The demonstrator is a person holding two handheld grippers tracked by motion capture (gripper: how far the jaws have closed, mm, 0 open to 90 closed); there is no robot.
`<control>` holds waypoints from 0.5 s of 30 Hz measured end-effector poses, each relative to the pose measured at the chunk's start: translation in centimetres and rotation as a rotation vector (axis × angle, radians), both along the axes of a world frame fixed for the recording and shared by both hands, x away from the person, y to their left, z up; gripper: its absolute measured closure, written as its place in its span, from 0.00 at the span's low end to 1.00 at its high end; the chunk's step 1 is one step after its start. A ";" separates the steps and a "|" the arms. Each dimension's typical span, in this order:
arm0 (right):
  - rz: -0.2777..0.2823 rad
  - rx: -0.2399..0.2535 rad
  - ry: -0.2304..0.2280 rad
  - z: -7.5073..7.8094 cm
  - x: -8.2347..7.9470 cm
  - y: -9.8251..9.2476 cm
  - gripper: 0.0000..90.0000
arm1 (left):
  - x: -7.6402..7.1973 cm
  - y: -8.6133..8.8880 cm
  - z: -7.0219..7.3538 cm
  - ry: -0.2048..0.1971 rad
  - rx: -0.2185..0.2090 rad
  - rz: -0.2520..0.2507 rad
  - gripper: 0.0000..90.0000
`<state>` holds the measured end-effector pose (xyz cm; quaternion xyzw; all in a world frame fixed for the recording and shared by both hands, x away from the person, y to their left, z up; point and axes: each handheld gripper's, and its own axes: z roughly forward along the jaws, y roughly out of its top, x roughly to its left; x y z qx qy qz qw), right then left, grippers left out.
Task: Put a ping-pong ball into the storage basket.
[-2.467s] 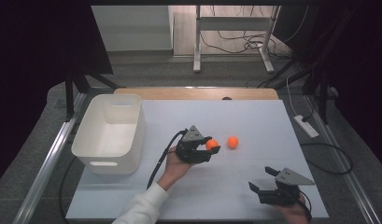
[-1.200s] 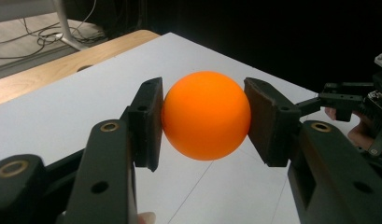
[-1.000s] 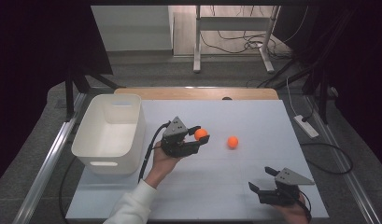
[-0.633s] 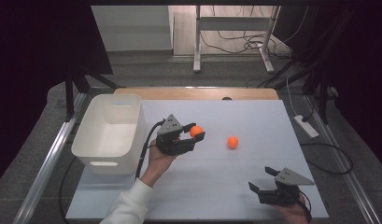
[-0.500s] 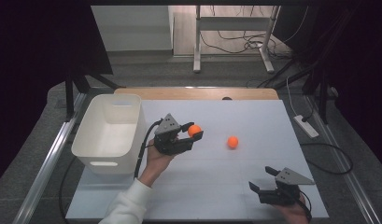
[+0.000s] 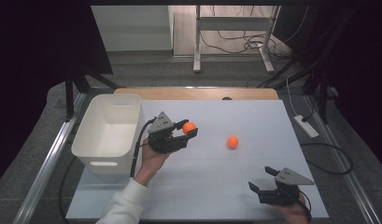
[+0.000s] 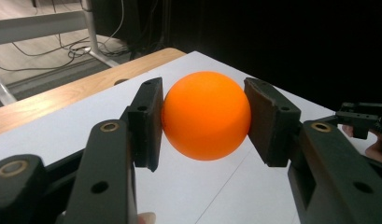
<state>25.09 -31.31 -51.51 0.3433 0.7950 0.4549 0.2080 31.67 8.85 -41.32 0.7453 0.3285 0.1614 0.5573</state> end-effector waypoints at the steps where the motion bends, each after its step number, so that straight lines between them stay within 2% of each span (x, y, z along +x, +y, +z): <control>1: 0.000 0.000 -0.001 0.0 0.0 0.0 0.14 | 0.0 0.1 0.0 -0.001 0.000 0.002 0.56; 15: -0.001 -0.003 0.001 0.0 0.0 0.0 0.14 | 0.1 1.8 0.6 -0.015 -0.002 0.052 0.56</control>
